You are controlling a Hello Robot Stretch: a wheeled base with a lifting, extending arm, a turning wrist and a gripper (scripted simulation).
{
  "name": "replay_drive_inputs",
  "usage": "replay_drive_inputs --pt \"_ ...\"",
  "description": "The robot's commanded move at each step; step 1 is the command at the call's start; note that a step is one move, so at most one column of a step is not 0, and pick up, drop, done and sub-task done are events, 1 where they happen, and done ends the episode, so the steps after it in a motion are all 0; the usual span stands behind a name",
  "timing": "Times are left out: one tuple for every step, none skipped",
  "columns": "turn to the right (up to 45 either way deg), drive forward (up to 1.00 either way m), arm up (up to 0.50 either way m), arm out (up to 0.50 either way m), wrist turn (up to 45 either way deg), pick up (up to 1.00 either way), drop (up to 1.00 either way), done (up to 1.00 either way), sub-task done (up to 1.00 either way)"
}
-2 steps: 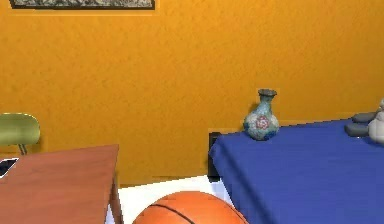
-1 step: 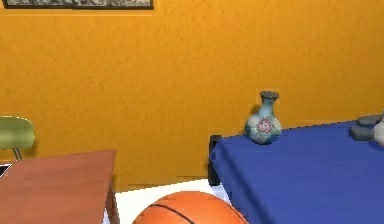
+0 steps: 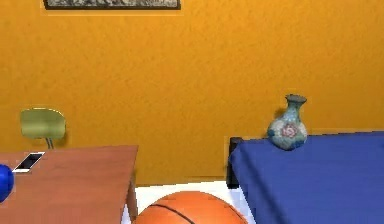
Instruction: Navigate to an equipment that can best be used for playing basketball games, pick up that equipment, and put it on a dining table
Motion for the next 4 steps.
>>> replay_drive_inputs --pt "0.0 0.05 0.0 0.0 0.0 0.0 0.0 0.0 0.0" --pt "-45.0 0.0 0.0 0.0 0.0 0.0 0.0 0.0 0.0" --pt "-45.0 0.0 0.0 0.0 0.0 0.0 0.0 0.0 0.0" --pt "-45.0 0.0 0.0 0.0 0.0 0.0 0.0 0.0 0.0"
